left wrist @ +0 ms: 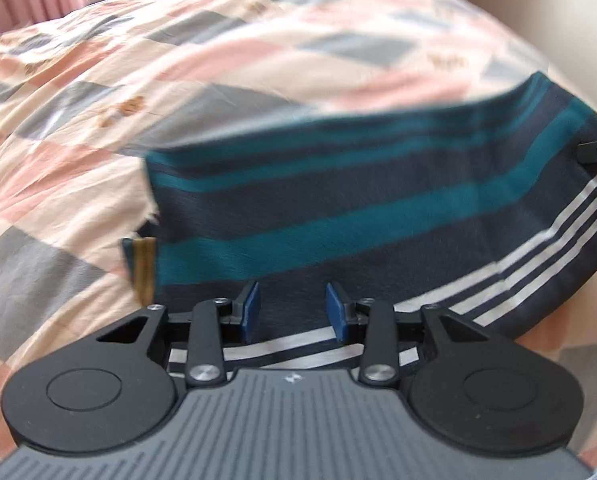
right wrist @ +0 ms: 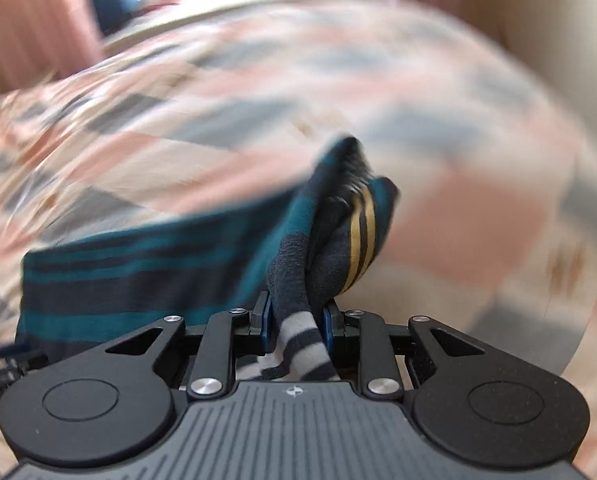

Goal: Fold clothes
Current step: 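Grasp the sweater's folded end with both grippers, then fold the grasped end over the sweater with both grippers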

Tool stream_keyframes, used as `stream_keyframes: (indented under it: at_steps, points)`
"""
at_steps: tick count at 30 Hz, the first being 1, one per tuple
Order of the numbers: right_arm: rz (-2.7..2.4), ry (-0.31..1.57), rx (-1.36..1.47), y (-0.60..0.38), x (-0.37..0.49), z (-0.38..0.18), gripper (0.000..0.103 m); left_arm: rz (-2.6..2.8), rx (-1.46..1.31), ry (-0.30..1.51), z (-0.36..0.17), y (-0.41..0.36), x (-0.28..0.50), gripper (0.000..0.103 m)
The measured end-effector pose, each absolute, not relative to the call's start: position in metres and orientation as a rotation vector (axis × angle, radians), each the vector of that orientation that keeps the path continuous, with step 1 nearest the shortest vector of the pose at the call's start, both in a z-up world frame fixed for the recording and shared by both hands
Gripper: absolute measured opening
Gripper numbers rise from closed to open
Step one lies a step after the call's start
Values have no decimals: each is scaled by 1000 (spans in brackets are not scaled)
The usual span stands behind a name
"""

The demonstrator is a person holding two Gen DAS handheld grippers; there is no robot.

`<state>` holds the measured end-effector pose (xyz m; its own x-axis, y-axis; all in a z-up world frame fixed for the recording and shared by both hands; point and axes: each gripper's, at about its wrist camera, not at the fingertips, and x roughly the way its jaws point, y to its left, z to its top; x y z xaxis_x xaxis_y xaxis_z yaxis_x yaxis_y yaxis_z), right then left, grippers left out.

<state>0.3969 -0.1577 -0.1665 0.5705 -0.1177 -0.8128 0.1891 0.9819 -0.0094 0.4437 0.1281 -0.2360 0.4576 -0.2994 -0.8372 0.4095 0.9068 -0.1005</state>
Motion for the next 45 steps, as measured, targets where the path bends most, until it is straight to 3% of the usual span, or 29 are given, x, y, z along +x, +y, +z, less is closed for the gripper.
stream_keyframes:
  at_steps: [5, 11, 13, 14, 15, 16, 19, 22, 24, 27, 29, 31, 34, 37, 38, 39, 43, 45]
  points:
    - [-62, 881, -156, -29, 411, -156, 20, -407, -42, 1004, -220, 202, 449, 30]
    - [67, 935, -441, 108, 433, -254, 19, -374, -143, 1013, -220, 267, 455, 27]
    - [95, 937, -509, 124, 427, -284, 29, -390, -166, 1008, -221, 277, 453, 27]
    - [110, 928, -545, 130, 423, -294, 45, -397, -187, 1012, -222, 281, 453, 27]
    - [130, 908, -559, 131, 418, -296, 59, -404, -212, 1020, -224, 283, 454, 27]
    - [151, 885, -569, 133, 412, -295, 62, -415, -241, 1027, -226, 284, 455, 27]
    - [212, 826, -447, 114, 393, -263, 59, -466, -331, 1046, -230, 276, 461, 27]
    - [205, 760, -283, 72, 372, -224, 61, -564, -419, 1051, -232, 252, 471, 30]
    - [160, 735, -211, 44, 364, -207, 69, -627, -483, 1068, -239, 231, 480, 40]
    - [134, 710, -22, -3, 362, -188, 68, -659, -570, 1117, -257, 200, 496, 41]
    - [100, 708, 90, -31, 362, -185, 71, -663, -639, 1145, -269, 187, 504, 45]
    - [58, 710, 194, -58, 362, -182, 71, -654, -698, 1177, -282, 176, 511, 57]
    - [-25, 790, 289, -88, 363, -205, 71, -631, -783, 1226, -301, 164, 517, 59]
    - [-66, 828, 399, -106, 359, -226, 71, -636, -812, 1239, -309, 149, 521, 45]
    - [-78, 837, 432, -111, 357, -233, 71, -649, -784, 1233, -307, 143, 522, 24]
    - [-90, 846, 465, -115, 355, -239, 70, -666, -749, 1215, -303, 138, 521, 20]
    - [-57, 794, 481, -111, 347, -234, 64, -729, -591, 1033, -263, 144, 506, 17]
    - [-6, 776, 457, -98, 348, -230, 53, -742, -518, 959, -245, 158, 496, 17]
